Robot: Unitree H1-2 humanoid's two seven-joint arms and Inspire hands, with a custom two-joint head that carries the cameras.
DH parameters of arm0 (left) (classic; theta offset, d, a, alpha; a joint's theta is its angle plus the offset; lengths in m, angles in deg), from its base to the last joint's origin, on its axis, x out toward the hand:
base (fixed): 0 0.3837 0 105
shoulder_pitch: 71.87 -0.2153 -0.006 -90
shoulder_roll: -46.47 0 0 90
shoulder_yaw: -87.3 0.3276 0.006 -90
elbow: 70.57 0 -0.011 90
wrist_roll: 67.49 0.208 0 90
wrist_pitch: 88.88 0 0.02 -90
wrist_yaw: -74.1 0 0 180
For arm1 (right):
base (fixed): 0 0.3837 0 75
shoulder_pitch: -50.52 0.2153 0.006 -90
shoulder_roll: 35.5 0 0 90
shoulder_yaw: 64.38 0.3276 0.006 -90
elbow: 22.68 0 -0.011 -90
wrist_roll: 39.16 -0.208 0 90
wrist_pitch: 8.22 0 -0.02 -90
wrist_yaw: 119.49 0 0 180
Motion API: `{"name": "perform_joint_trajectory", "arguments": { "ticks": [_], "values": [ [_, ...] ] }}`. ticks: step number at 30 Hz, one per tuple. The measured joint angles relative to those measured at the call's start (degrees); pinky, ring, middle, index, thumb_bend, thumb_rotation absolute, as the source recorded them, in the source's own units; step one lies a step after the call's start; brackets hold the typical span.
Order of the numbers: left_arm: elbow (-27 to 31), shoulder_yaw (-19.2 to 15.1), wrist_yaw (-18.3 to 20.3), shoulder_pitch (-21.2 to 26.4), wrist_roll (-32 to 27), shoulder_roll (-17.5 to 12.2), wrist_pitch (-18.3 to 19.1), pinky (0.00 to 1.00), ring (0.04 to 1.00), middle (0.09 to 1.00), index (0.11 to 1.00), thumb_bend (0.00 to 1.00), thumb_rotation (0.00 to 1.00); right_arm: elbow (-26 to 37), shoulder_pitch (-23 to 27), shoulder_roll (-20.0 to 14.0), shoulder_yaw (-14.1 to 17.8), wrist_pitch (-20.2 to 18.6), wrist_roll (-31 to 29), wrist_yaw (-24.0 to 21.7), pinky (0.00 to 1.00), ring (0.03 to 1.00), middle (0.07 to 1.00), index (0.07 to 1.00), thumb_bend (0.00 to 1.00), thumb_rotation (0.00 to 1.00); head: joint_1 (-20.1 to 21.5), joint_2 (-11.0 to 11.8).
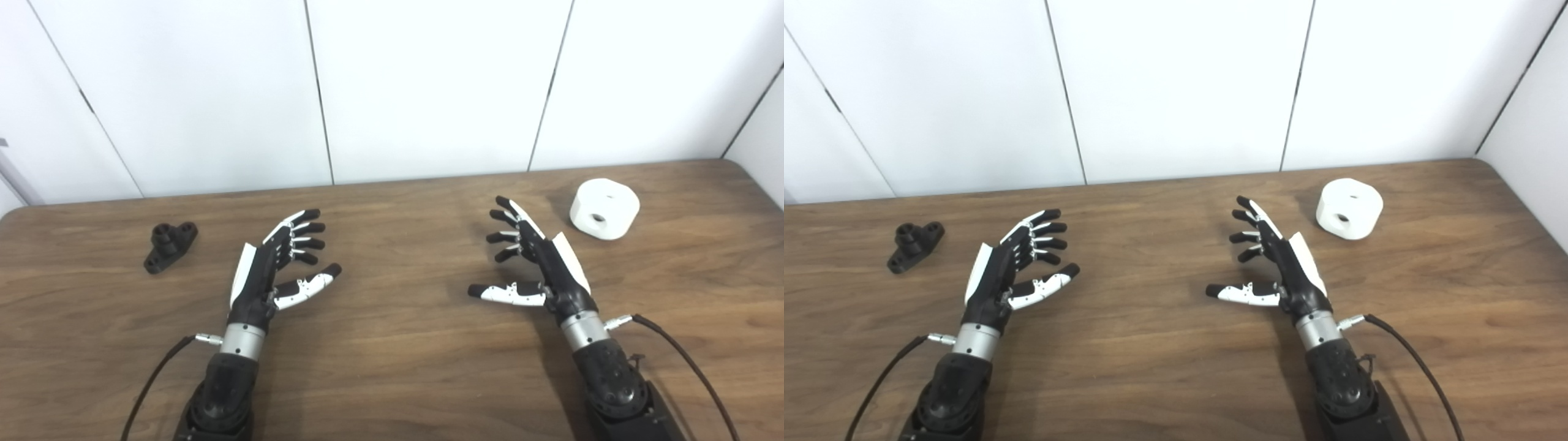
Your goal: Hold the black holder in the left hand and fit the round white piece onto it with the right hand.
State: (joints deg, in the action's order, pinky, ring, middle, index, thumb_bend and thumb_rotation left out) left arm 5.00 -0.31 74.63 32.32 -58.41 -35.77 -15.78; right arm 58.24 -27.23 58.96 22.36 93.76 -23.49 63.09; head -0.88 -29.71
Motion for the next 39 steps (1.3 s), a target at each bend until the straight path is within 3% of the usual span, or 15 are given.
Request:
{"name": "perform_joint_trajectory", "arguments": {
  "ticks": [16,18,20,23,27,30,39],
  "values": [
    [0.0,0.0,0.1,0.0,-0.1,0.0,0.0,0.58,0.689,0.770,0.823,0.61,0.03,0.1,0.0,0.1,0.0,0.0,0.0,-0.2,0.58,0.730,0.866,0.926,0.67,0.15,-0.6,-0.2],
    [0.1,0.0,0.1,0.0,0.0,0.0,0.0,0.58,0.695,0.767,0.821,0.62,0.05,0.1,0.0,0.0,0.0,0.0,0.0,-0.2,0.58,0.730,0.866,0.926,0.67,0.15,-3.7,0.1],
    [0.0,0.2,0.0,0.0,0.1,0.1,-0.1,0.57,0.694,0.764,0.819,0.63,0.09,0.0,0.0,-0.1,0.1,0.2,-0.9,-0.6,0.58,0.738,0.875,0.931,0.66,0.14,-10.5,0.9],
    [-0.7,0.7,-0.2,0.3,0.8,0.5,-0.4,0.57,0.693,0.759,0.813,0.65,0.13,-0.2,-0.1,-0.6,0.4,0.3,-2.5,-1.4,0.60,0.761,0.890,0.942,0.65,0.11,-15.5,1.9],
    [-0.9,1.2,-0.9,0.6,3.0,1.0,-0.3,0.57,0.699,0.757,0.810,0.64,0.10,0.2,-0.6,-1.5,1.0,0.0,-4.5,-2.9,0.62,0.776,0.891,0.945,0.64,0.02,-20.0,3.0],
    [-1.2,1.3,-1.7,0.8,4.2,1.7,0.0,0.56,0.701,0.751,0.802,0.65,0.10,1.8,-1.3,-1.9,1.4,-1.7,-5.6,-3.8,0.64,0.785,0.897,0.960,0.61,0.00,-22.1,3.7],
    [-2.5,1.3,-3.0,1.6,5.1,3.1,-0.1,0.54,0.688,0.739,0.780,0.66,0.07,5.3,-1.6,-1.9,1.4,-5.1,-5.7,-5.0,0.63,0.787,0.895,0.967,0.60,0.00,-22.0,4.1]
  ]
}}
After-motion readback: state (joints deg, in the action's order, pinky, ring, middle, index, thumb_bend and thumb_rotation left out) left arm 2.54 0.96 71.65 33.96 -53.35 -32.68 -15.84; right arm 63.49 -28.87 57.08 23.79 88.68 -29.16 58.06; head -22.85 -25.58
